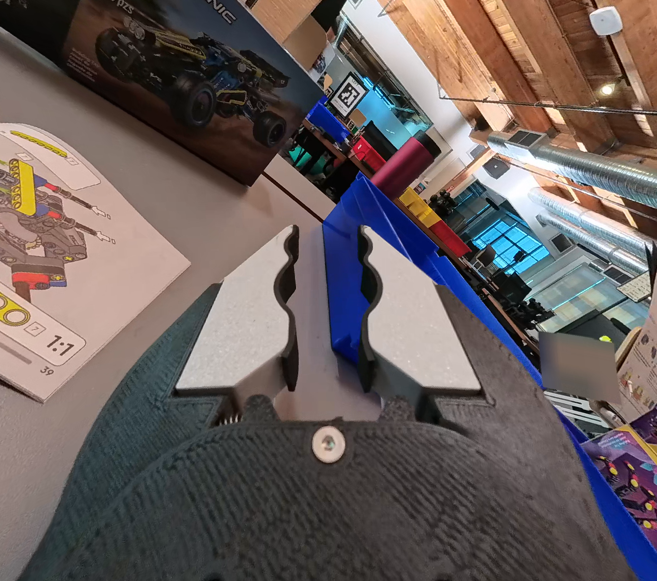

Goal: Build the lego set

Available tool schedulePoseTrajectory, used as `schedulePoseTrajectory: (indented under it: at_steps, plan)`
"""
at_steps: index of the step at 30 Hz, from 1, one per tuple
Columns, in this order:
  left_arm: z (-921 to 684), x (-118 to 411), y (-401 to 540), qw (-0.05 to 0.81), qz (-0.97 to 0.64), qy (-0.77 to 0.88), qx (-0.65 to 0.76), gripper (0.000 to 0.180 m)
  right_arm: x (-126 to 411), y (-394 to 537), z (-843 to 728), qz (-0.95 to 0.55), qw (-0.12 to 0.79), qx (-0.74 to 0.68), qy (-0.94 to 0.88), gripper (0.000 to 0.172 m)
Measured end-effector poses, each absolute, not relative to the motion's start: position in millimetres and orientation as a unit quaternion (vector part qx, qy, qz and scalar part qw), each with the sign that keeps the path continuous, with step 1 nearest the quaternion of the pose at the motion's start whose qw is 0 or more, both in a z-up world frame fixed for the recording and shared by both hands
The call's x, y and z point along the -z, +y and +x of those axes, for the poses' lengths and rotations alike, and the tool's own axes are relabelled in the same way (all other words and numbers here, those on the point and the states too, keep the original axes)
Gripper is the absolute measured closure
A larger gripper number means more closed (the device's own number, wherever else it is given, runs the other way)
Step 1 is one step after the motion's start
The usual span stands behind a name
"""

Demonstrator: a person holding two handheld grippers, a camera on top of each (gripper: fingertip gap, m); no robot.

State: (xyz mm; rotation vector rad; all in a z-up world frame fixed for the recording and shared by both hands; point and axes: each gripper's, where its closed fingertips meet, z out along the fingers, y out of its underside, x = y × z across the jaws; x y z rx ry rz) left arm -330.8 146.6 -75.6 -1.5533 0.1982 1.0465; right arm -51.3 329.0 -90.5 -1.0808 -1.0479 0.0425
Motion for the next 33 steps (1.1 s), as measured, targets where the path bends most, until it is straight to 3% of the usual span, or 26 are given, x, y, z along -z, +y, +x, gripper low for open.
schedulePoseTrajectory:
  at_steps: [4,8,10,13,19,23,28,33]
  plan:
    - [-320,59,141,0.610,-0.702,0.067,-0.361,0.164,90,329,-52,-0.490,0.730,-0.026,-0.475,0.141]
    - [-276,57,112,0.612,-0.773,0.090,-0.140,0.164,90,324,-55,-0.481,0.730,-0.031,-0.484,0.141]
    - [-250,74,80,0.564,-0.815,0.130,-0.019,0.155,90,324,-55,-0.481,0.730,-0.035,-0.483,0.142]
    - [-220,120,13,0.427,-0.875,0.202,0.099,0.150,89,320,-56,-0.479,0.728,-0.048,-0.488,0.142]
    - [-215,169,-53,0.341,-0.908,0.232,0.079,0.155,83,298,-60,-0.450,0.723,-0.101,-0.514,0.143]
    - [-216,180,-46,0.345,-0.908,0.230,0.067,0.180,77,259,-68,-0.422,0.690,-0.154,-0.567,0.143]
    - [-201,162,-12,0.376,-0.886,0.268,0.045,0.180,80,169,-69,-0.370,0.583,-0.245,-0.681,0.142]
    - [-168,129,37,0.405,-0.848,0.340,0.039,0.180,79,123,-68,-0.341,0.529,-0.226,-0.743,0.138]
